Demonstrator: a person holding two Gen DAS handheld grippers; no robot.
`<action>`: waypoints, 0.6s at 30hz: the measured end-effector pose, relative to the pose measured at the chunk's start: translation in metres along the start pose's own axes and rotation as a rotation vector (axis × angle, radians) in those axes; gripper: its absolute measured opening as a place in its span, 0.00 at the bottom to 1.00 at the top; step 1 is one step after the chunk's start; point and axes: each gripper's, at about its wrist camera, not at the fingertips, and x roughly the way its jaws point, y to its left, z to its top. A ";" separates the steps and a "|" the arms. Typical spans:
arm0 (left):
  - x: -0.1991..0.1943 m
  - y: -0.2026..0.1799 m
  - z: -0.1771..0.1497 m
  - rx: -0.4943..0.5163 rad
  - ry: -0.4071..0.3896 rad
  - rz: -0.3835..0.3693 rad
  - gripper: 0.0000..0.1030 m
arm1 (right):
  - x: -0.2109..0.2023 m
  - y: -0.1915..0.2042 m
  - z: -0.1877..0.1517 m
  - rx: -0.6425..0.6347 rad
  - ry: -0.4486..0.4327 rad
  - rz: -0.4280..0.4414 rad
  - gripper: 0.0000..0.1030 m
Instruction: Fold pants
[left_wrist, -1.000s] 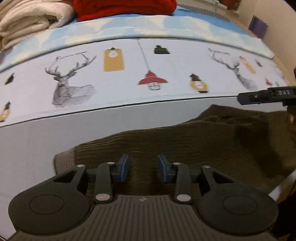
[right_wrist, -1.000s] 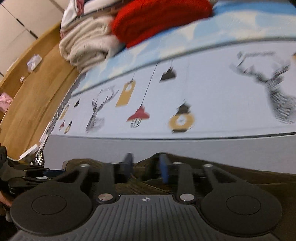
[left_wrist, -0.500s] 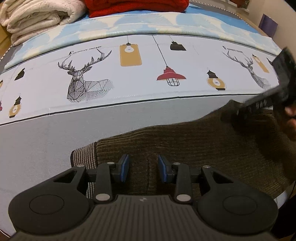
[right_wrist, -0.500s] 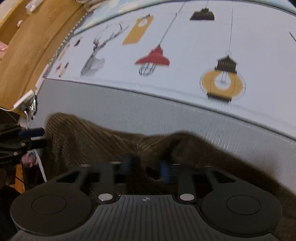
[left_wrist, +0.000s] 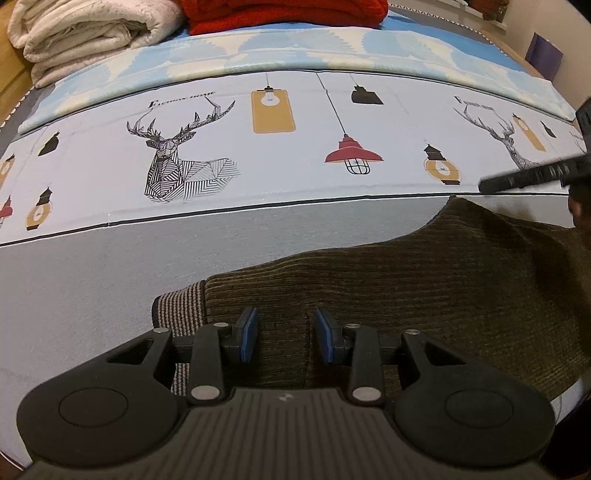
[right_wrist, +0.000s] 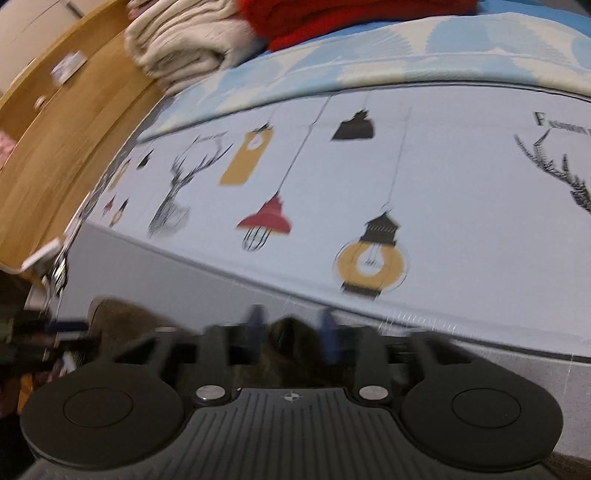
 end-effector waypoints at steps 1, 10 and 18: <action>-0.001 -0.001 0.000 0.001 -0.002 -0.001 0.37 | 0.001 0.004 -0.004 -0.032 0.021 0.005 0.52; -0.001 -0.007 -0.001 0.011 -0.003 0.006 0.37 | 0.034 0.035 -0.010 -0.210 -0.029 -0.194 0.03; -0.003 -0.006 -0.001 0.007 -0.014 0.000 0.37 | 0.004 0.006 -0.008 -0.106 -0.138 -0.448 0.03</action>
